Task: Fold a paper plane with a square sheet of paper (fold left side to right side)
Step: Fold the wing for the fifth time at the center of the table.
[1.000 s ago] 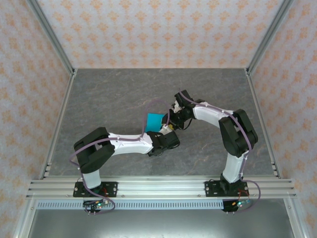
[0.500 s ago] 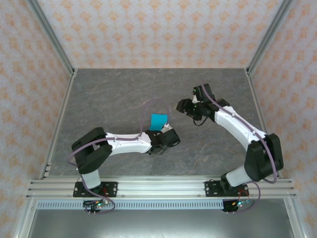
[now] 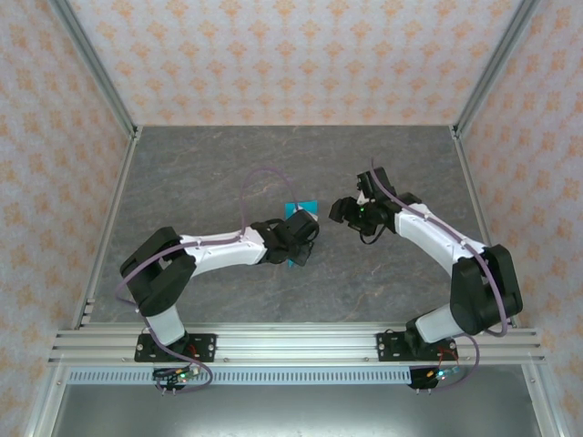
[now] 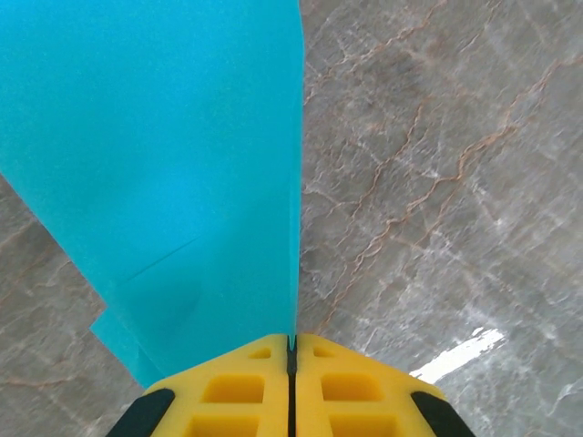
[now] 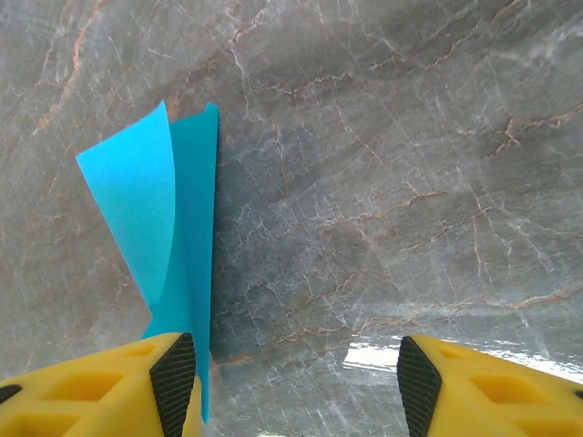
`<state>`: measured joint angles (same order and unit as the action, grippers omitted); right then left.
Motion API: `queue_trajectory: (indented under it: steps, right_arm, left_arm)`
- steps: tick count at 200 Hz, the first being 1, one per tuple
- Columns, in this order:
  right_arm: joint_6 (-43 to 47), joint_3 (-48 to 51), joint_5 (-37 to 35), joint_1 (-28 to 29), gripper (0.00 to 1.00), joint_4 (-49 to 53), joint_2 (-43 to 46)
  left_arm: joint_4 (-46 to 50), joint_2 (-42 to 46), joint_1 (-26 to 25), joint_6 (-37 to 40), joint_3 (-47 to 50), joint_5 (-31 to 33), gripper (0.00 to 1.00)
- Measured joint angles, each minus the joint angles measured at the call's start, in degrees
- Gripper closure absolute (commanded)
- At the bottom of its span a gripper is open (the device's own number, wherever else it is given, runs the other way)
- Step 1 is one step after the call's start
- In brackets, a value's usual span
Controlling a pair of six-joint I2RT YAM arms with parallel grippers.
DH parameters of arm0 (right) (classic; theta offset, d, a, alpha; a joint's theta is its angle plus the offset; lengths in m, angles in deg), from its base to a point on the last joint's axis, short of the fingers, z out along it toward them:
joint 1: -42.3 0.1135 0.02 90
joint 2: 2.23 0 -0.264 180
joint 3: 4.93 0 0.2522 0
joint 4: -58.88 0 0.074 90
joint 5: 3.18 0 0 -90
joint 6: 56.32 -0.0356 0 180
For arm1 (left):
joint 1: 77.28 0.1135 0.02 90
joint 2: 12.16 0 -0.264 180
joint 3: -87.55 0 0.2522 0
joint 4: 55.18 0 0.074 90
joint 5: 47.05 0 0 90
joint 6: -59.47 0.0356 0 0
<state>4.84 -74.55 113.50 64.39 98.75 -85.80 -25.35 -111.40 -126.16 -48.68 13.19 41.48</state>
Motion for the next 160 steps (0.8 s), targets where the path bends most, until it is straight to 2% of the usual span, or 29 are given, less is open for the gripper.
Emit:
queue_trajectory:
  steps: [77, 160]
  right_arm:
    - [-0.02, 3.19, 2.12, 0.0, 0.37, -3.65, -0.24]
    - [-2.05, 5.42, 6.67, 0.57, 0.4, -10.47, -4.37]
  left_arm:
    - [-9.07, -0.02, 6.38, -5.07, 4.17, -13.27, 0.94]
    - [-24.92, -3.15, 14.36, -16.2, 9.33, -29.53, 0.96]
